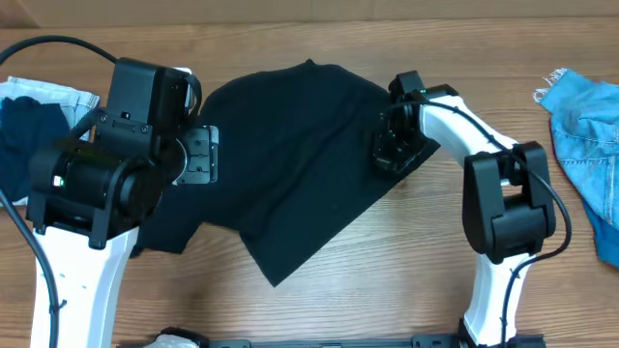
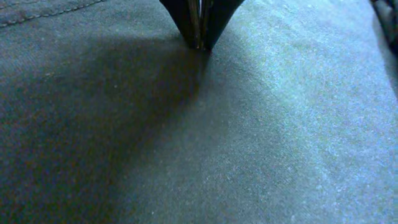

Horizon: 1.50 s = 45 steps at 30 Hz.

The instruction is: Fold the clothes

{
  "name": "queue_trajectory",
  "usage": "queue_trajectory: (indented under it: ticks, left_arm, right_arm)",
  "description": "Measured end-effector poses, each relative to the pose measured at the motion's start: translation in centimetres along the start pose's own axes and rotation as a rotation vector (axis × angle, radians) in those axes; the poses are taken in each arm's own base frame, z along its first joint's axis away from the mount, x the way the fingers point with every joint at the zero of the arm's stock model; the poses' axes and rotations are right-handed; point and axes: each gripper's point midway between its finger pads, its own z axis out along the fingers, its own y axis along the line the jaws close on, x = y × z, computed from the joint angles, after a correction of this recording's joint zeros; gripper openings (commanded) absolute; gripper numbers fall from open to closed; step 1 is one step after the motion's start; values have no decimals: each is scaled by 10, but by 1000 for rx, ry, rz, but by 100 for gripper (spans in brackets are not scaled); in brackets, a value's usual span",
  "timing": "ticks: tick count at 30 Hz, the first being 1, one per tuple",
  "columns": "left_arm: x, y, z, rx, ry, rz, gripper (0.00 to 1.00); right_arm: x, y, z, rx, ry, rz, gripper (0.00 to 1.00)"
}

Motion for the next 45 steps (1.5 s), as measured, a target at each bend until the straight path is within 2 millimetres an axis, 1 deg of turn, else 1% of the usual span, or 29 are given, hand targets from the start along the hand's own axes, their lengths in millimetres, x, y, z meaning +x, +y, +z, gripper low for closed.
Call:
queue_trajectory:
  ticks: [3,5,7,10,12,13,15,17,18,21,22,24,25,27,28,29,30,31,33,36,39,40,42,44,45]
  left_arm:
    - [0,0,0,0,0,0,72]
    - [0,0,0,0,0,0,72]
    - [0,0,0,0,-1,0,73]
    - [-3,-1,0,2,-11,-2,73]
    - [-3,-1,0,3,-11,-2,73]
    - [-3,-1,0,3,-12,-2,73]
    - [-4,-1,0,3,-15,-3,73]
    - [-4,-1,0,4,-16,-3,74]
    - [-4,-1,0,4,-17,-4,74]
    - [-4,-1,0,4,-18,-4,77]
    - [-5,-1,0,4,-19,-4,77]
    - [-7,-2,0,6,-26,-5,79]
    - [-7,-2,0,7,-28,-6,79]
    - [-9,-2,1,8,-32,-7,80]
    - [-9,-2,1,8,-33,-7,80]
    - [-9,-3,2,7,-31,-6,80]
    - [-9,-3,2,7,-28,-6,80]
    - [-9,-3,3,6,-26,-5,80]
    - [-10,-4,7,4,-17,-4,80]
    - [-10,-5,12,1,-2,0,81]
    - [-11,-6,18,-3,15,3,83]
    - [-11,-7,20,-4,19,4,84]
    - [-11,-7,21,-5,23,5,84]
    - [-11,-7,22,-6,26,5,84]
    - [-11,-7,22,-5,25,5,84]
  right_arm:
    - [1,-6,0,-21,-18,9,4]
    - [-3,-17,-3,-50,-31,51,4]
    - [-15,-45,-13,-89,-59,144,4]
    - [-46,-105,-36,-119,-164,296,4]
    - [-65,-138,-49,-117,-254,348,4]
    - [-75,-149,-55,-107,-300,344,4]
    - [-85,-160,-60,-78,-340,319,4]
    - [-91,-165,-64,-52,-360,294,4]
    - [-98,-168,-67,-17,-369,263,4]
    - [-99,-170,-75,36,-328,251,4]
    - [-99,-169,-79,44,-320,246,4]
    - [-98,-161,-95,51,-289,241,5]
    - [-99,-153,-104,43,-288,231,5]
    - [-102,-128,-127,-4,-293,195,4]
    - [-95,-112,-134,-38,-269,181,4]
    - [-81,-92,-138,-72,-224,163,4]
    - [-72,-84,-138,-79,-191,156,4]
    - [-58,-72,-136,-87,-138,150,4]
    - [-33,-51,-124,-84,-43,121,4]
    - [-5,-23,-97,-48,56,51,4]
    - [24,3,-61,-3,130,-44,4]
    - [29,7,-56,2,140,-59,4]
    - [44,11,-38,34,174,-87,4]
    - [59,5,-21,72,209,-93,4]
    - [66,0,-11,88,224,-87,4]
